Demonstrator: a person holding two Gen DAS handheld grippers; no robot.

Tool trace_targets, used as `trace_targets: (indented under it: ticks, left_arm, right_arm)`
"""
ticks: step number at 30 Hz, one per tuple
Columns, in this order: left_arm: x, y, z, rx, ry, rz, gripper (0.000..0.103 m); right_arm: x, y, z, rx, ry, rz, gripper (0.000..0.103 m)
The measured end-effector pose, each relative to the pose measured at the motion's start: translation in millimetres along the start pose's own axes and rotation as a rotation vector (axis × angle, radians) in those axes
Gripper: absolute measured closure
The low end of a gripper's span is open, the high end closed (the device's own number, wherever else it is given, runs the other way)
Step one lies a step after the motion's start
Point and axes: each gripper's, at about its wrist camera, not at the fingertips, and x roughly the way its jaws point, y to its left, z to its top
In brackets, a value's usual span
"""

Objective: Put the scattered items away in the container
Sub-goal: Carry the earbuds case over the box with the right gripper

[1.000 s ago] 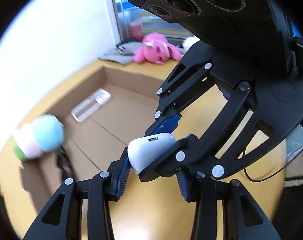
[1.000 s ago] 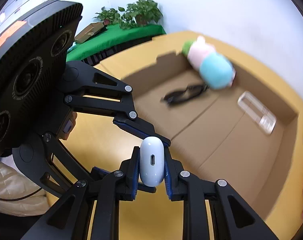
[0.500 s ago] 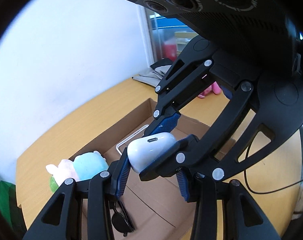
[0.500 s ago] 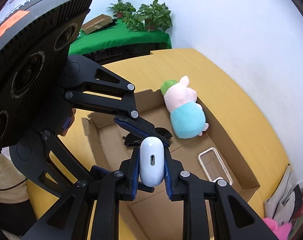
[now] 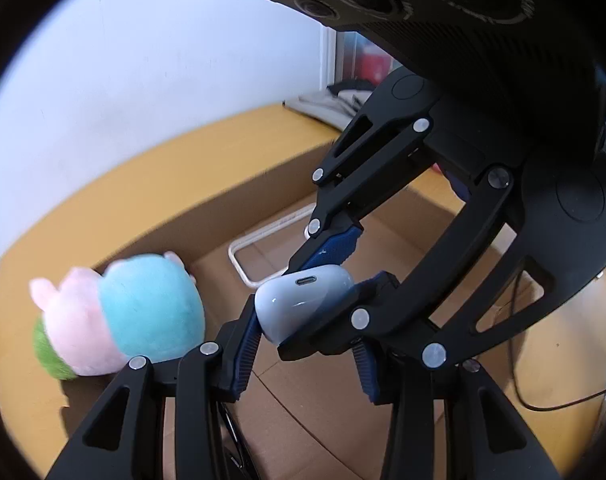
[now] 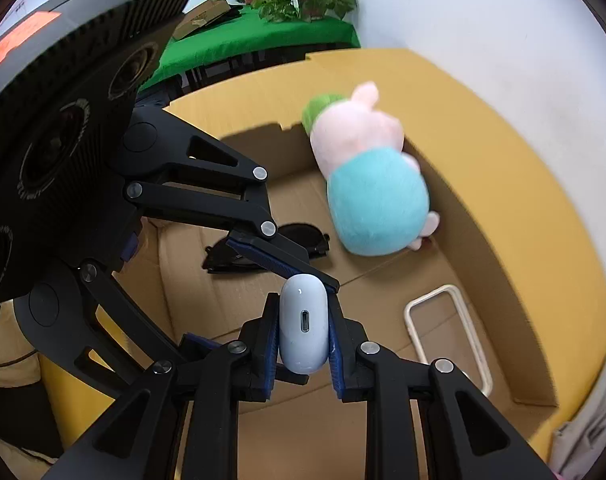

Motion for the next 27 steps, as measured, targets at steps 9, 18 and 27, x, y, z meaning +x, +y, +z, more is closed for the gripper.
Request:
trace_targets:
  ticks: [9, 18, 27]
  left_arm:
    - [48.8, 7.3, -13.5, -0.015, 0.103, -0.051, 0.062]
    - [73.0, 8.1, -30.7, -0.041, 0.183, -0.082, 0.062]
    - [89.9, 11.0, -50.7, -0.084, 0.236, -0.114, 0.062]
  right_arm:
    - [48.5, -35.3, -20.3, 0.053, 0.032, 0.100, 0.081]
    - [79.3, -49.4, -31.7, 0.101, 0.057, 0.180, 0.081]
    - [107.0, -60.1, -36.8, 0.147, 0.097, 0.231, 0.081]
